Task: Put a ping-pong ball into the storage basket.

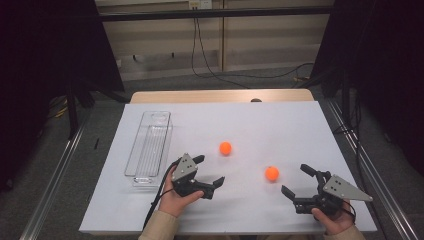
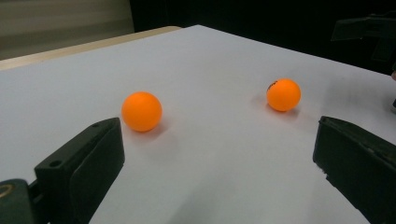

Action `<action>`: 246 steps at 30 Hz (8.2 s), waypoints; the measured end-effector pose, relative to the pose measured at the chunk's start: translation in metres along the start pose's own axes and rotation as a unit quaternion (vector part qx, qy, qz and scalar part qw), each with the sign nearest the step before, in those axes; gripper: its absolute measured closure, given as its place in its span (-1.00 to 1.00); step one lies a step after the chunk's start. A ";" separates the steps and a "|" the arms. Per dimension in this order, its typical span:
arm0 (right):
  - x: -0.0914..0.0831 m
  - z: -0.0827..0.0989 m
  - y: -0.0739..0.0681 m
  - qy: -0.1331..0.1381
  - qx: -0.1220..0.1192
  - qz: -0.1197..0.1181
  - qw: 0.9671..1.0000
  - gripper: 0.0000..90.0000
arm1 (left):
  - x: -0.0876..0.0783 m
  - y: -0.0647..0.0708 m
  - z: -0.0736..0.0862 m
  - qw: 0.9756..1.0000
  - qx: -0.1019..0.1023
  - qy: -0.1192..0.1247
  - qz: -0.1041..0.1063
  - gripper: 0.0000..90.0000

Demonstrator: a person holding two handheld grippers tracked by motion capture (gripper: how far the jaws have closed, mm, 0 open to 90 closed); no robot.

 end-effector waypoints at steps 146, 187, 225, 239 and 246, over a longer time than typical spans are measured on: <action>0.005 0.001 -0.002 -0.002 -0.008 -0.013 1.000 -0.93 | 0.074 0.036 0.013 0.996 -0.004 -0.068 0.051 -0.93; 0.008 0.001 -0.003 -0.002 -0.011 -0.015 1.000 -0.93 | 0.092 0.043 0.014 0.995 -0.001 -0.082 0.063 -0.93; 0.008 0.001 -0.003 -0.001 -0.010 -0.018 1.000 -0.93 | 0.107 0.050 0.019 0.993 -0.011 -0.098 0.069 -0.92; 0.008 0.001 -0.003 -0.001 -0.011 -0.018 1.000 -0.93 | 0.116 0.054 0.018 0.992 -0.012 -0.102 0.071 -0.89; 0.008 0.001 -0.004 -0.002 -0.011 -0.018 1.000 -0.93 | 0.119 0.054 0.018 0.992 -0.016 -0.104 0.072 -0.88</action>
Point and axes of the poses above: each handheld gripper's, and its own axes: x roughly forward along the jaws, z roughly out of its underside, y roughly to its right, the point moved 7 cm from there along x, roughly forward along the jaws, and after that the axes turned 14 degrees about y, right-handed, at the moved point
